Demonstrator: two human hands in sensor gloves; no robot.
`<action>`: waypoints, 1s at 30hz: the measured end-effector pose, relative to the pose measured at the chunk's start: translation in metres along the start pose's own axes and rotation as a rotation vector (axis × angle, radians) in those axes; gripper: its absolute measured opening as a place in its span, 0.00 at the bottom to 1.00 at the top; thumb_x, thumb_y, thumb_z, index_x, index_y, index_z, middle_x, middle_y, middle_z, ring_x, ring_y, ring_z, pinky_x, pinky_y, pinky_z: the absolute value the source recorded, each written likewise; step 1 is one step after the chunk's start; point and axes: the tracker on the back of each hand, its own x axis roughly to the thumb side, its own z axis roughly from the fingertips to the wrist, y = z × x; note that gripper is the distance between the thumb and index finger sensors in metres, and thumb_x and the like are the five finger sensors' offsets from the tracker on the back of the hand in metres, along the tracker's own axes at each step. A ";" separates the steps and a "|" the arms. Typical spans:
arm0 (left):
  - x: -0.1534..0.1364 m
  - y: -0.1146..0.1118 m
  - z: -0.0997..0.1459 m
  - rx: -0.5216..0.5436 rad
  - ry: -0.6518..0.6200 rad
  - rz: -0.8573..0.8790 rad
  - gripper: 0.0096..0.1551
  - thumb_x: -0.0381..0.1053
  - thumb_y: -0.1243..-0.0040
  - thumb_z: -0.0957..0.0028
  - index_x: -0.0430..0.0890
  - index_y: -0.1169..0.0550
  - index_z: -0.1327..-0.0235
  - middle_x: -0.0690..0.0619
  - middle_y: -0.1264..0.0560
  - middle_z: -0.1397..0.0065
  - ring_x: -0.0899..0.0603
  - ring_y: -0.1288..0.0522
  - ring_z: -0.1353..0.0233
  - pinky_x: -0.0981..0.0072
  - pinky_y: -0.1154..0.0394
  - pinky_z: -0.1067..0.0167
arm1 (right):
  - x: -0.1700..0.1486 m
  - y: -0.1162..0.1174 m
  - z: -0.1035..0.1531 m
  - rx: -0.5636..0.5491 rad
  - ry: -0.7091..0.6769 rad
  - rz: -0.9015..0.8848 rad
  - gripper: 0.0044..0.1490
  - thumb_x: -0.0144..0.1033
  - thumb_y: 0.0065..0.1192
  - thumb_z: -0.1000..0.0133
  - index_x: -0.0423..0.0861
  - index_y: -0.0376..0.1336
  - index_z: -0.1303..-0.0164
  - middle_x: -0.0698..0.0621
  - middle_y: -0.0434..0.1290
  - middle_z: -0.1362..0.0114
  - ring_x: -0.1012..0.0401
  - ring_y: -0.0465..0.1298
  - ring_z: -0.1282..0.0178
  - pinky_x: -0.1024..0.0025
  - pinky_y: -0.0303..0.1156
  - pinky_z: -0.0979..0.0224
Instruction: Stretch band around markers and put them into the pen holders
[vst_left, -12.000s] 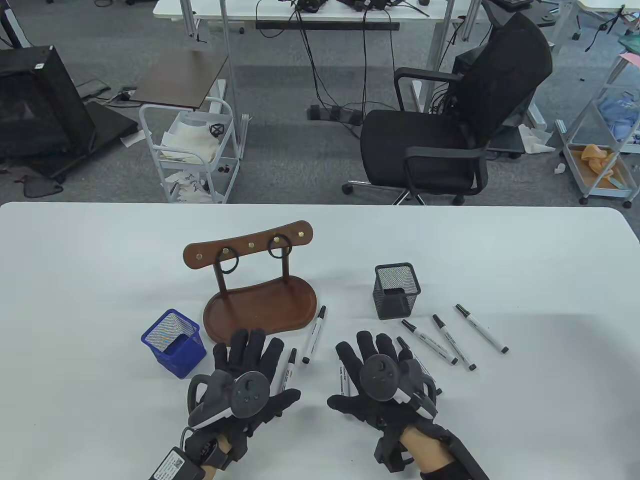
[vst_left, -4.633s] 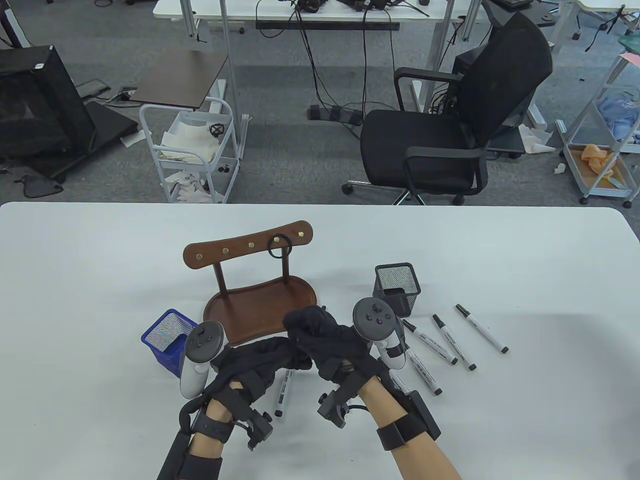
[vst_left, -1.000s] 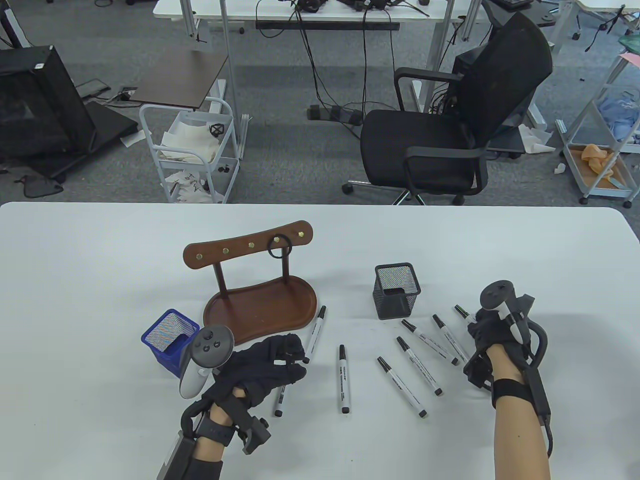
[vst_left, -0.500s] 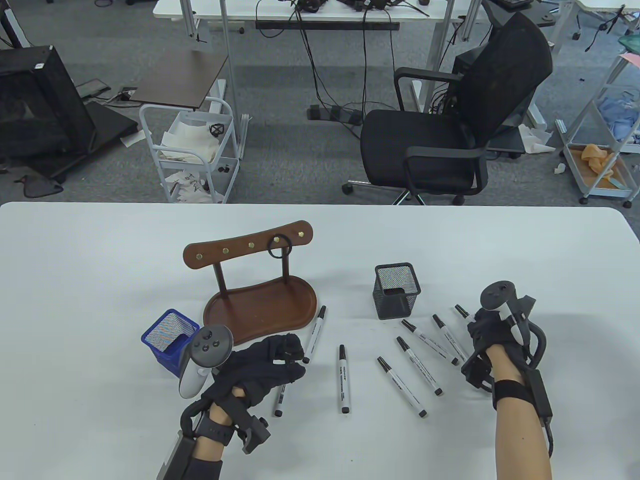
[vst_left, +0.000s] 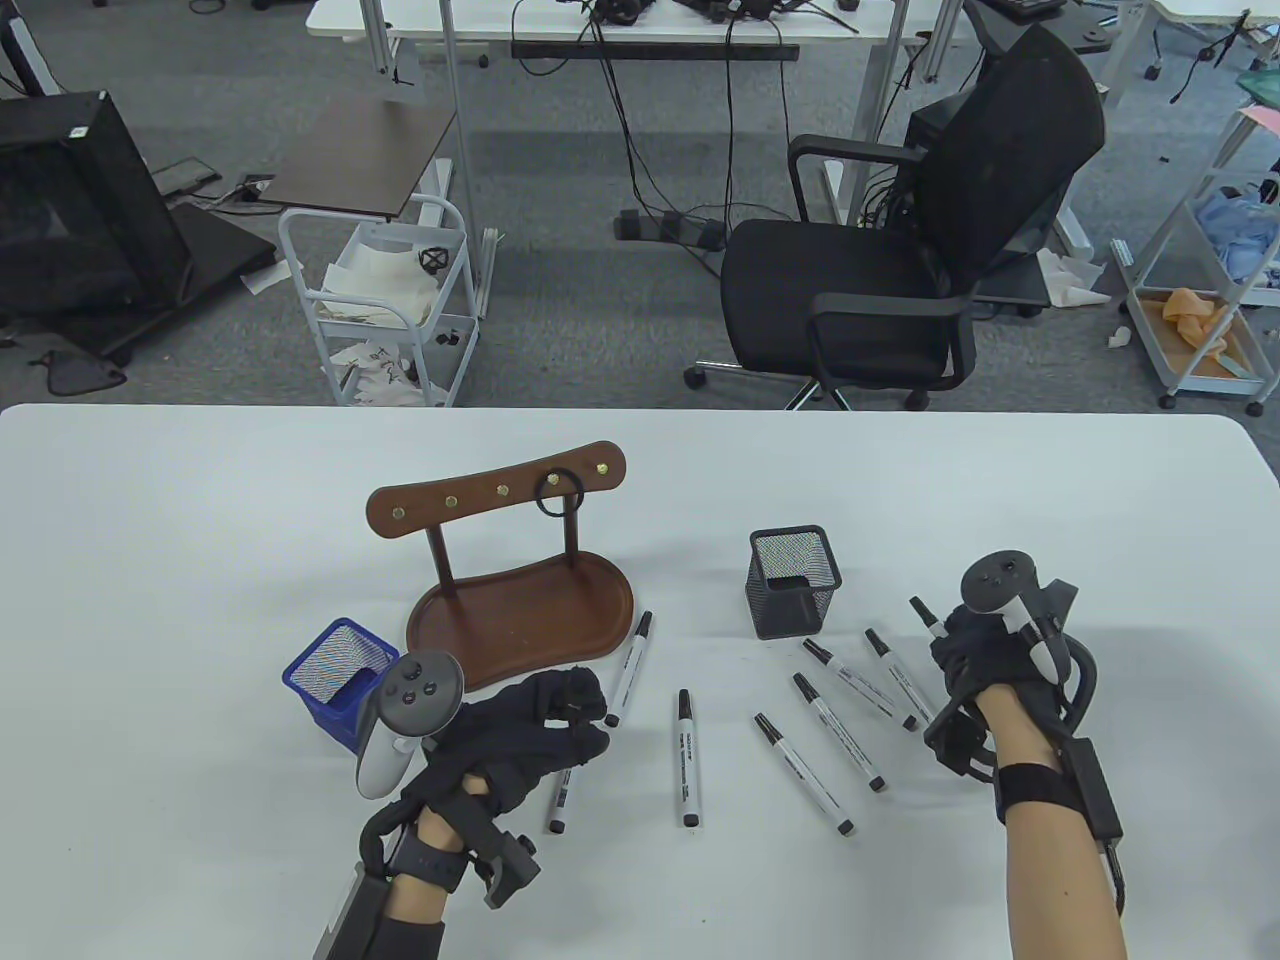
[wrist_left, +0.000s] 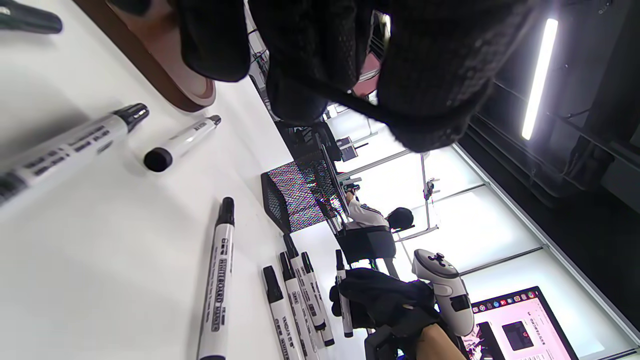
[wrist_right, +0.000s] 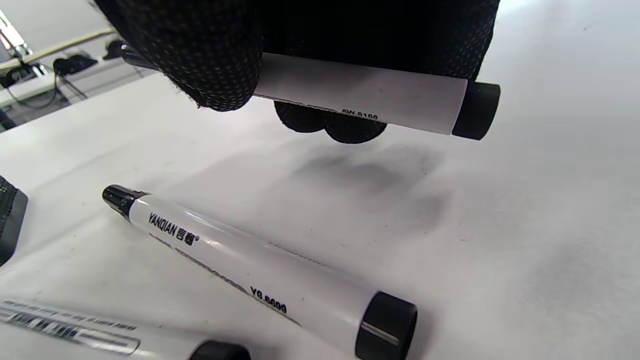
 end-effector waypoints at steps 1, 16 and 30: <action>0.000 0.000 0.000 -0.003 0.001 -0.002 0.42 0.54 0.25 0.46 0.38 0.30 0.24 0.40 0.23 0.24 0.25 0.36 0.20 0.20 0.48 0.27 | 0.001 -0.001 0.002 0.007 -0.003 -0.003 0.28 0.38 0.72 0.45 0.49 0.66 0.34 0.44 0.78 0.28 0.47 0.80 0.33 0.46 0.74 0.29; -0.001 -0.001 0.000 -0.003 0.006 0.002 0.42 0.54 0.25 0.46 0.38 0.30 0.24 0.40 0.23 0.24 0.25 0.36 0.20 0.20 0.48 0.27 | 0.009 -0.002 0.013 0.197 -0.056 -0.099 0.29 0.36 0.65 0.41 0.48 0.58 0.31 0.45 0.72 0.27 0.46 0.75 0.31 0.41 0.70 0.27; -0.001 -0.001 0.000 -0.003 0.004 0.002 0.42 0.54 0.26 0.46 0.38 0.30 0.24 0.40 0.23 0.24 0.25 0.36 0.20 0.20 0.48 0.27 | 0.011 0.010 0.012 0.225 -0.066 -0.114 0.30 0.35 0.59 0.40 0.51 0.53 0.29 0.49 0.73 0.39 0.52 0.74 0.45 0.46 0.69 0.32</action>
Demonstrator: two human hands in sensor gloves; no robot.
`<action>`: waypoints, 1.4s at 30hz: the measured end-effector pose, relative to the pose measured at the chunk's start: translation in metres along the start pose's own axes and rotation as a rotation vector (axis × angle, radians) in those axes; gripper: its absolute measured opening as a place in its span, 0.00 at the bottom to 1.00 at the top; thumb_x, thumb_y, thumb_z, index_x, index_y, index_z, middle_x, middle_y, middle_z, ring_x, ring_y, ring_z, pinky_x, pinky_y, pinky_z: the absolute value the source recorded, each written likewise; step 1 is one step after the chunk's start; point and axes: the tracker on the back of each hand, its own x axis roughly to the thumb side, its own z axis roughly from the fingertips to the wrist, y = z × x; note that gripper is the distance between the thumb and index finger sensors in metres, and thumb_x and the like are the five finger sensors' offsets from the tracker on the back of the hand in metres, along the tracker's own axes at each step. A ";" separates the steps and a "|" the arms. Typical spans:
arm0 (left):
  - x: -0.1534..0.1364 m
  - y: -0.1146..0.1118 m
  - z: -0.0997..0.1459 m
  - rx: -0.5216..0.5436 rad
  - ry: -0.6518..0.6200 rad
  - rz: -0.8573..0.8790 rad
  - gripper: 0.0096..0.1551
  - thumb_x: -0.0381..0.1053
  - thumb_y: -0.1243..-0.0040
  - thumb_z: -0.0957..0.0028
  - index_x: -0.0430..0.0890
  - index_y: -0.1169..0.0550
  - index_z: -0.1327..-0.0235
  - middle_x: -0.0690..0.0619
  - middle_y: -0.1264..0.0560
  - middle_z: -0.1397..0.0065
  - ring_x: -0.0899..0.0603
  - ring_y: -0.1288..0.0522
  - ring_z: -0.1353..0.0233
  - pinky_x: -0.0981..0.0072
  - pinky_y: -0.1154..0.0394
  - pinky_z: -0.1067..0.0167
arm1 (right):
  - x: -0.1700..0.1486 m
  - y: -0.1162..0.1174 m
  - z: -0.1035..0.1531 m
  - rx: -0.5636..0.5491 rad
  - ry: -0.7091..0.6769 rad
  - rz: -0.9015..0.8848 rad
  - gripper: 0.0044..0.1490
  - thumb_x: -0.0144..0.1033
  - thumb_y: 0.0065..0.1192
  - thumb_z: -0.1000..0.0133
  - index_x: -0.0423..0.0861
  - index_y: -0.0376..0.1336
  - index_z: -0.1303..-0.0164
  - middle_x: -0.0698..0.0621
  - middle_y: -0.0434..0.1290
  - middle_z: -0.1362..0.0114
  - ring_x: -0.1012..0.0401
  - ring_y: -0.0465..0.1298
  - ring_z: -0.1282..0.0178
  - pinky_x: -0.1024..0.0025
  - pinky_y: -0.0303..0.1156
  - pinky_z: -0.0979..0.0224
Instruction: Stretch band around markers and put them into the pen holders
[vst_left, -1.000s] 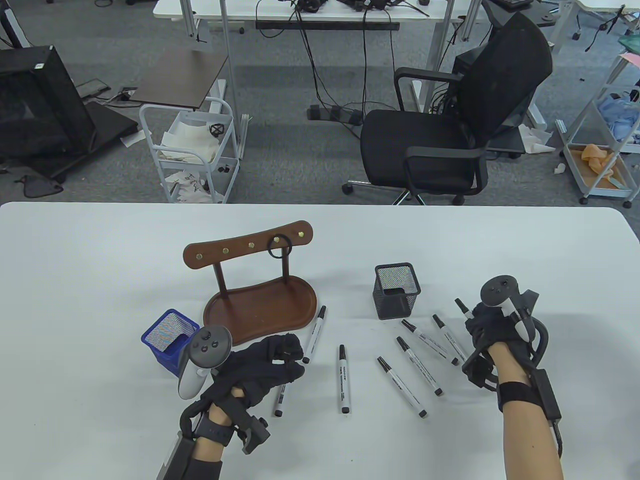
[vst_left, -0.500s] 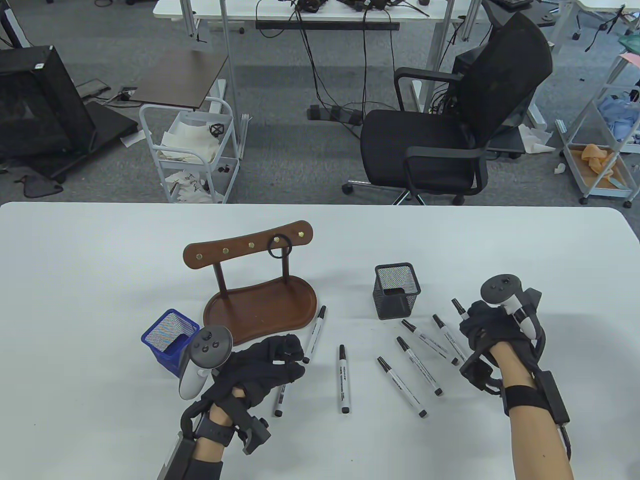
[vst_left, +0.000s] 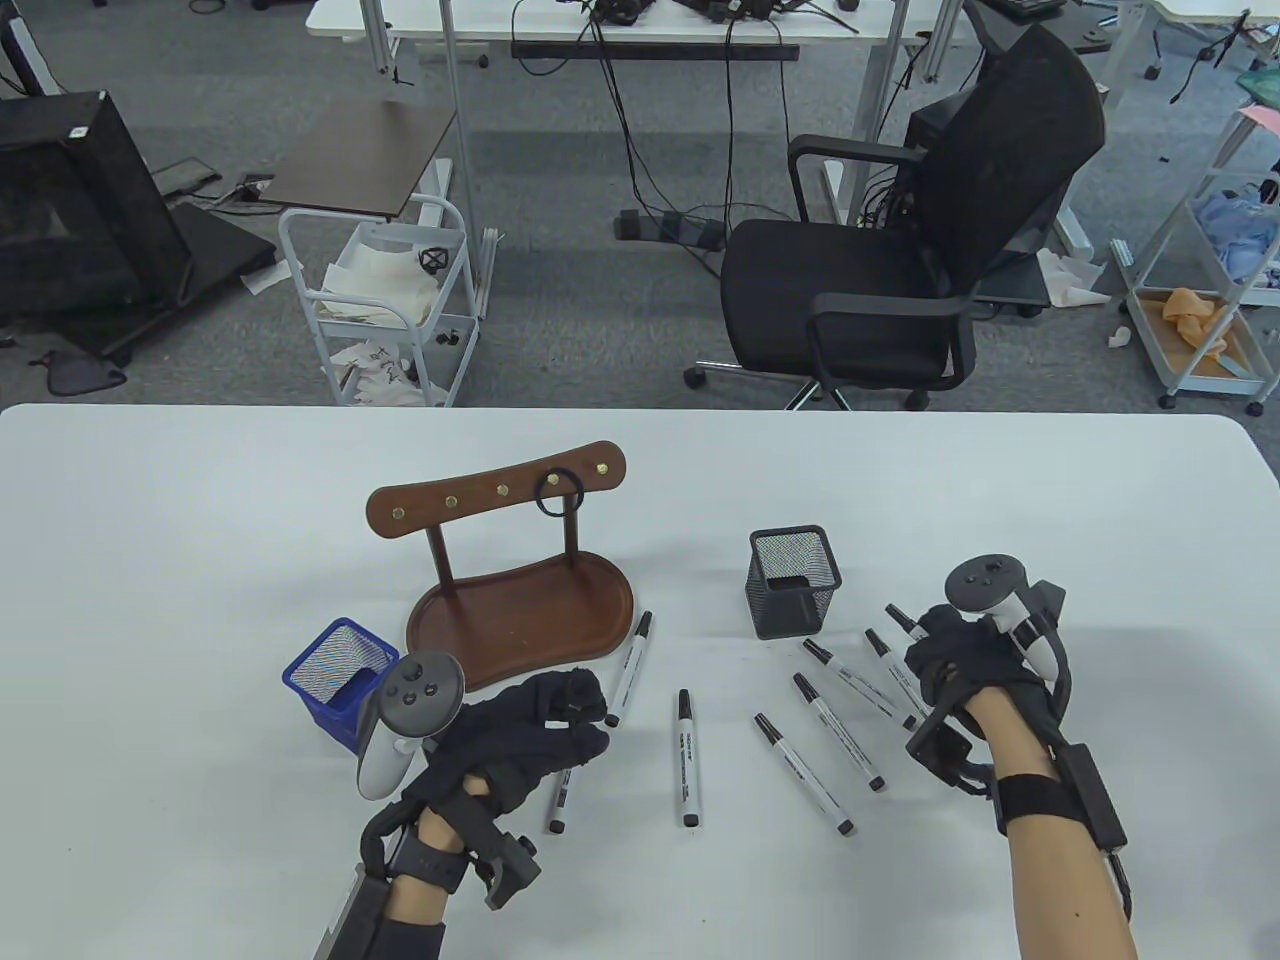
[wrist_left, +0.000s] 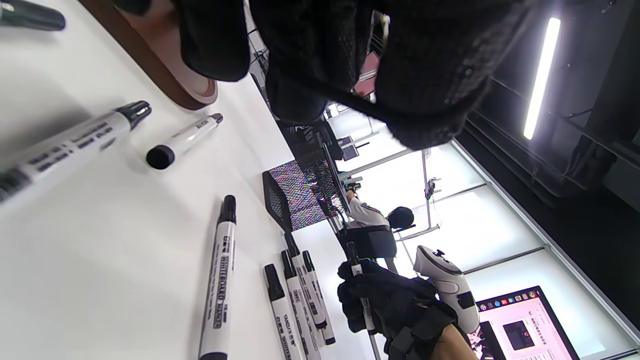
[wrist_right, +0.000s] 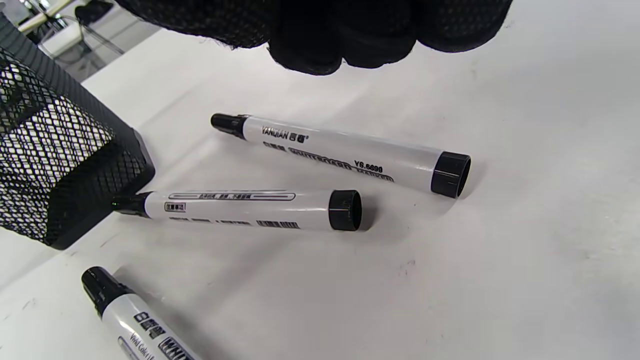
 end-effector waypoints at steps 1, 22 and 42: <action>0.000 0.000 0.000 0.001 0.000 0.000 0.42 0.54 0.26 0.46 0.38 0.30 0.24 0.40 0.23 0.24 0.25 0.36 0.20 0.20 0.48 0.27 | -0.001 0.000 0.000 -0.008 0.009 0.006 0.31 0.36 0.60 0.40 0.51 0.54 0.28 0.50 0.74 0.40 0.53 0.75 0.47 0.47 0.70 0.33; 0.000 0.001 0.000 0.003 -0.001 0.005 0.41 0.53 0.26 0.46 0.38 0.30 0.24 0.40 0.23 0.24 0.25 0.36 0.20 0.20 0.48 0.27 | 0.002 0.020 -0.014 -0.038 0.064 0.149 0.35 0.41 0.72 0.46 0.50 0.62 0.28 0.50 0.72 0.36 0.54 0.74 0.44 0.49 0.70 0.33; -0.001 0.001 0.000 0.007 0.001 0.003 0.41 0.53 0.26 0.46 0.38 0.30 0.24 0.40 0.23 0.24 0.25 0.36 0.20 0.20 0.48 0.27 | 0.007 0.027 -0.016 -0.037 0.079 0.228 0.29 0.38 0.72 0.45 0.52 0.62 0.34 0.47 0.70 0.35 0.52 0.73 0.42 0.48 0.69 0.31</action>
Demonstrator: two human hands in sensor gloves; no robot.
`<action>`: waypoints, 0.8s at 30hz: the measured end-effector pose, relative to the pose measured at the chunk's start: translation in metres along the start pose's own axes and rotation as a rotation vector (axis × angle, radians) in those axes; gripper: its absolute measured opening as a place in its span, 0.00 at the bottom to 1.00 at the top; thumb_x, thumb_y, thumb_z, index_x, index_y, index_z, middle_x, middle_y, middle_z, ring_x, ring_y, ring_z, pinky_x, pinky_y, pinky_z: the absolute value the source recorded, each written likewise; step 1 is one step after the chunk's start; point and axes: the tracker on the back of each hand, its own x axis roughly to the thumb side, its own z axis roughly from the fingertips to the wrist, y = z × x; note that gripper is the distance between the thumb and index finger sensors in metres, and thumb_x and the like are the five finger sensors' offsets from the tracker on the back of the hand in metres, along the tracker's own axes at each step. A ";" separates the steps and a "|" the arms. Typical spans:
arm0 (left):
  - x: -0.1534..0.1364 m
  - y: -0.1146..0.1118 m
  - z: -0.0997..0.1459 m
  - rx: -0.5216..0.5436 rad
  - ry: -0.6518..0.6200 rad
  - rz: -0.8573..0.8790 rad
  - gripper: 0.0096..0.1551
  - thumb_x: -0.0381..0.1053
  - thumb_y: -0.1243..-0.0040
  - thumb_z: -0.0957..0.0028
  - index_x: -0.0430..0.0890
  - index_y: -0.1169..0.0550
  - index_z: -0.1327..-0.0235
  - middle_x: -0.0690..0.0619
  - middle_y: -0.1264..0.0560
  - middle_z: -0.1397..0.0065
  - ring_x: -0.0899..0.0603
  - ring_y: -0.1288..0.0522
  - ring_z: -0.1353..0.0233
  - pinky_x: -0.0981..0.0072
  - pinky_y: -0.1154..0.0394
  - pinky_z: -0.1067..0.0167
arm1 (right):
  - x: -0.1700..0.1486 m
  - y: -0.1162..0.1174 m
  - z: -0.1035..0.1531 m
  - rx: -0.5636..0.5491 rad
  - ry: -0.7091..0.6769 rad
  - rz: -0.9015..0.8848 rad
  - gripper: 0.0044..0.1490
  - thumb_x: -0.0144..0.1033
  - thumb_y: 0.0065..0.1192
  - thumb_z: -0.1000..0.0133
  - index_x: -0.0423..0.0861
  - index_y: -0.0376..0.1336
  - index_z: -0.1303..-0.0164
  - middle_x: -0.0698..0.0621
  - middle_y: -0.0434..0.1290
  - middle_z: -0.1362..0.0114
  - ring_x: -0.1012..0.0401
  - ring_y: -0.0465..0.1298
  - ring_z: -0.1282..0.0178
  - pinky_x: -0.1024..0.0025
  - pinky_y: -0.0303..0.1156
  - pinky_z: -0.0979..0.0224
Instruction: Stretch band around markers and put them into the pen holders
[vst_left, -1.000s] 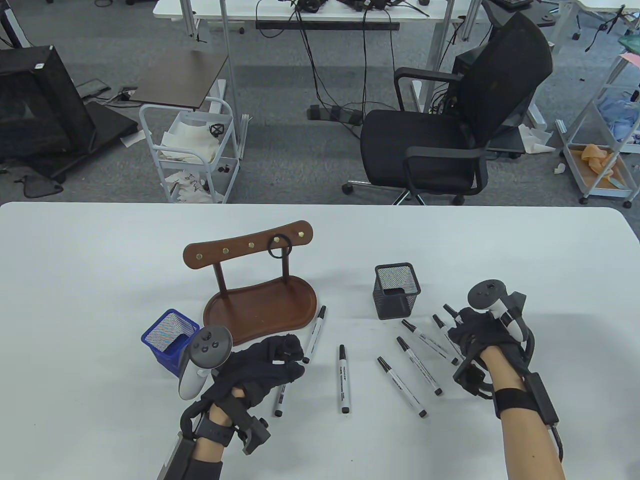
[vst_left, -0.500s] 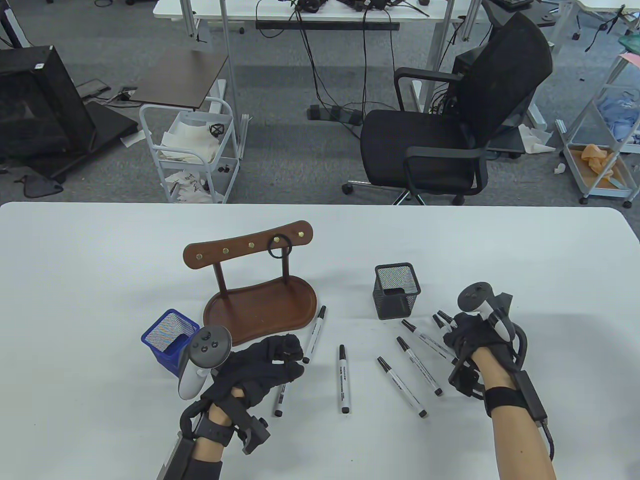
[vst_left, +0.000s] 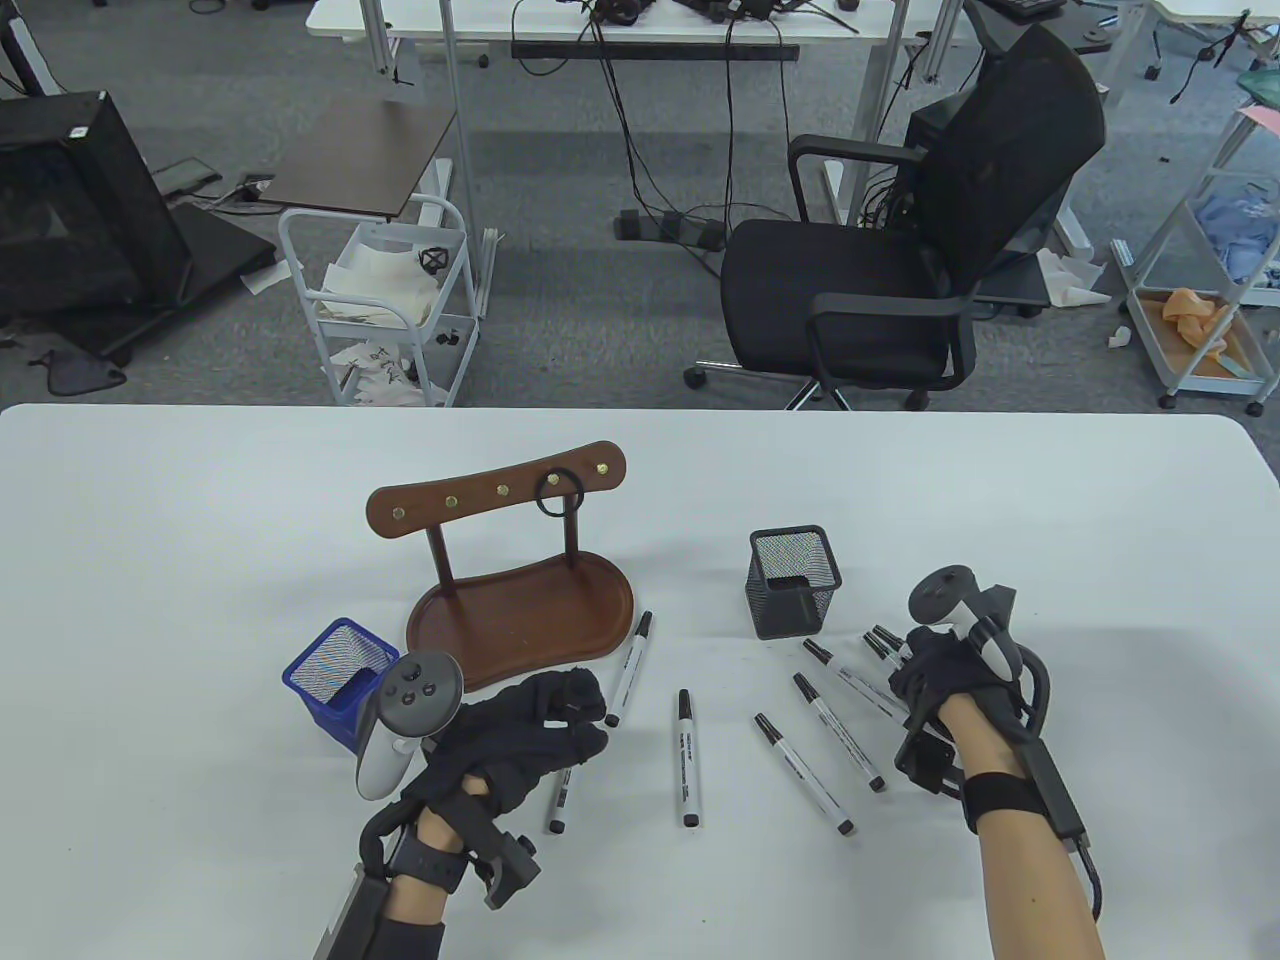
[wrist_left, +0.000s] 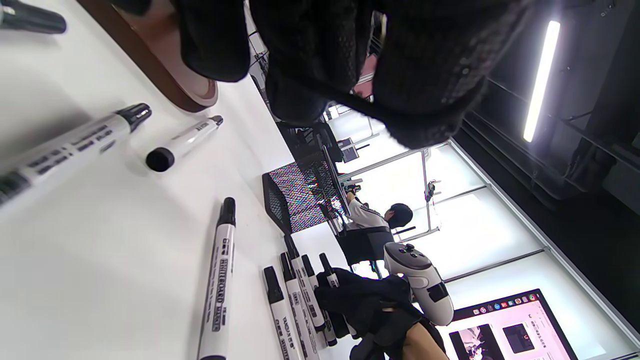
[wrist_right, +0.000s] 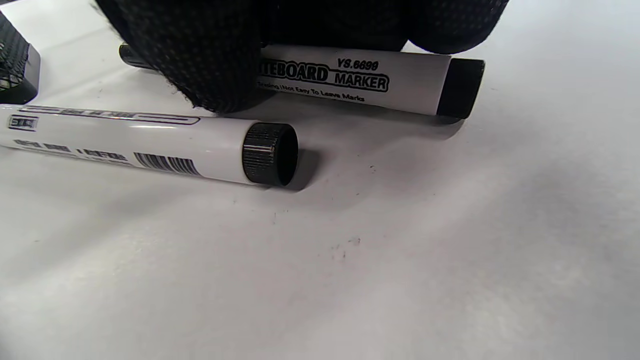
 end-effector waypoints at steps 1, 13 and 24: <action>0.000 0.000 0.000 -0.001 0.000 -0.001 0.41 0.53 0.26 0.46 0.38 0.30 0.24 0.39 0.23 0.24 0.25 0.36 0.20 0.20 0.48 0.27 | 0.000 0.000 0.000 0.007 -0.002 0.003 0.30 0.38 0.71 0.44 0.50 0.61 0.33 0.47 0.70 0.35 0.51 0.72 0.42 0.47 0.68 0.30; -0.001 0.000 0.000 -0.003 0.004 0.002 0.41 0.53 0.26 0.46 0.38 0.30 0.24 0.40 0.23 0.24 0.25 0.36 0.20 0.20 0.48 0.27 | 0.001 -0.007 0.006 0.024 -0.062 -0.047 0.31 0.42 0.55 0.41 0.47 0.51 0.31 0.46 0.65 0.30 0.50 0.70 0.39 0.46 0.66 0.29; -0.001 0.000 0.000 -0.001 0.002 0.005 0.41 0.53 0.26 0.45 0.38 0.30 0.24 0.40 0.23 0.24 0.25 0.36 0.20 0.20 0.48 0.27 | 0.009 -0.014 0.021 0.068 -0.147 -0.044 0.30 0.41 0.54 0.41 0.45 0.51 0.32 0.41 0.65 0.24 0.45 0.71 0.34 0.42 0.67 0.28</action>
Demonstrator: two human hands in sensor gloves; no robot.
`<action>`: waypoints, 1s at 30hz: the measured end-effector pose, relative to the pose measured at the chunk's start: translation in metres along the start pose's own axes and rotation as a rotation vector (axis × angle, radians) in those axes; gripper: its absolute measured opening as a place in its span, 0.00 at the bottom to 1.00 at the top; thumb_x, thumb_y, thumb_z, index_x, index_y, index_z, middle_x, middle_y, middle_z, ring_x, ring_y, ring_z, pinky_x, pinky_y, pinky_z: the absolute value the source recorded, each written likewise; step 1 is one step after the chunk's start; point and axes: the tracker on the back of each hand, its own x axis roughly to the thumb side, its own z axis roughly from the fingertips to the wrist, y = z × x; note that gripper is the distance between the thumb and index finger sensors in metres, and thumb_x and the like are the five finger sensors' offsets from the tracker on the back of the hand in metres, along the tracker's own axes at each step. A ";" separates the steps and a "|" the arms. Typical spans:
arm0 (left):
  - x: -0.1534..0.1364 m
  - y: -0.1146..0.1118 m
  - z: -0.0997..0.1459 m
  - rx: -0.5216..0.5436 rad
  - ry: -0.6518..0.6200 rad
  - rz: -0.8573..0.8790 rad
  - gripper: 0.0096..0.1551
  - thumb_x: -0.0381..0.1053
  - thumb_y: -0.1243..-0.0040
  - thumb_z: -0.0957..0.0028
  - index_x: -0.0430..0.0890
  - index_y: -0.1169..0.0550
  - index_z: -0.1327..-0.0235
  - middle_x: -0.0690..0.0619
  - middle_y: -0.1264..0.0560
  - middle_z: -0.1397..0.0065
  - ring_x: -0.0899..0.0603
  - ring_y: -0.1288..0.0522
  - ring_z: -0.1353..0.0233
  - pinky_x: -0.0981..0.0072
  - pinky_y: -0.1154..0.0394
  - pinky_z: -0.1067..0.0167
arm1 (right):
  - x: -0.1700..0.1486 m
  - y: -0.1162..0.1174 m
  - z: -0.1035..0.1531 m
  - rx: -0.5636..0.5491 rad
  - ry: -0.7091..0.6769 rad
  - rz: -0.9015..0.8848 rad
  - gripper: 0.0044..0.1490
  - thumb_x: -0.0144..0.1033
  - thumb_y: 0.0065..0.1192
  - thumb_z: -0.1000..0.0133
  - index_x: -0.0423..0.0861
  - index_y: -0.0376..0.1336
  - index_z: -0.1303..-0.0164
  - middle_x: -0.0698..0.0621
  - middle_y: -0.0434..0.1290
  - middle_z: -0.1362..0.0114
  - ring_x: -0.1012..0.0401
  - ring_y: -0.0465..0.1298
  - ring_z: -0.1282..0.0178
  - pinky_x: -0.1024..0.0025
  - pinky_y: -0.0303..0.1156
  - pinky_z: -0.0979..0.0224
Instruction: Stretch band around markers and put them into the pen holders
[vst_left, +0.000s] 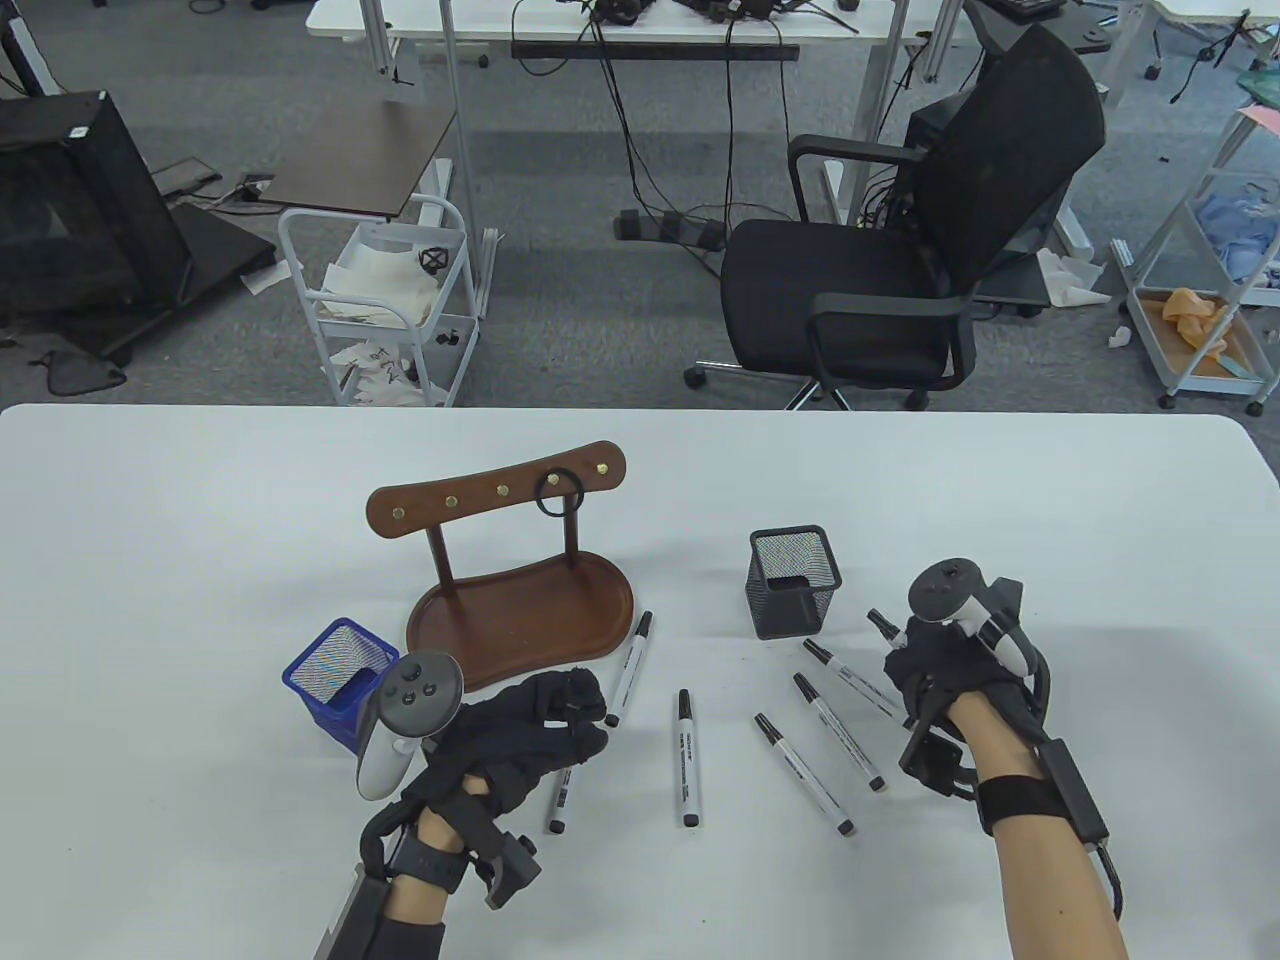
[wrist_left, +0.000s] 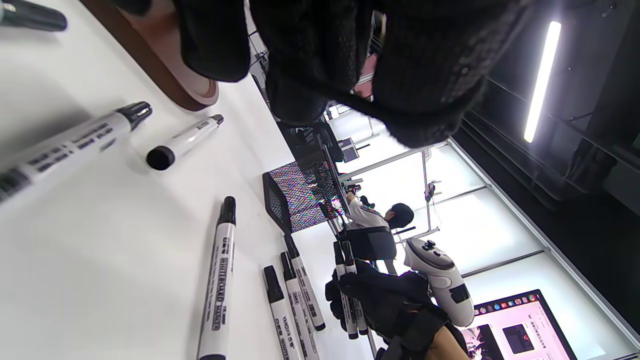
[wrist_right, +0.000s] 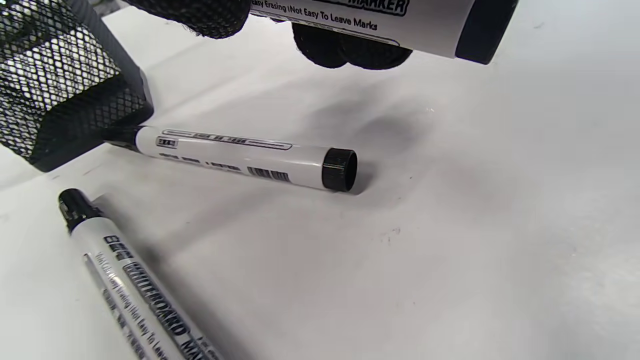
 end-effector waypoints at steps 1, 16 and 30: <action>0.000 0.000 0.000 0.000 -0.001 0.000 0.41 0.53 0.26 0.45 0.38 0.30 0.24 0.40 0.23 0.24 0.25 0.36 0.20 0.20 0.48 0.27 | 0.002 0.000 0.001 0.009 -0.009 0.004 0.30 0.41 0.54 0.41 0.45 0.51 0.33 0.41 0.66 0.24 0.45 0.71 0.34 0.42 0.67 0.29; 0.000 0.000 0.000 0.000 -0.004 0.002 0.40 0.53 0.26 0.45 0.38 0.30 0.24 0.40 0.23 0.24 0.25 0.36 0.20 0.20 0.48 0.27 | 0.021 0.006 0.007 -0.016 -0.100 0.020 0.27 0.41 0.56 0.41 0.53 0.52 0.33 0.50 0.74 0.33 0.49 0.79 0.37 0.40 0.70 0.28; -0.001 0.001 0.001 0.004 -0.003 0.014 0.40 0.53 0.26 0.45 0.38 0.30 0.24 0.39 0.23 0.24 0.25 0.36 0.20 0.19 0.47 0.28 | 0.027 0.021 0.000 -0.143 -0.091 0.136 0.30 0.47 0.63 0.44 0.65 0.53 0.33 0.57 0.74 0.43 0.58 0.77 0.52 0.51 0.74 0.37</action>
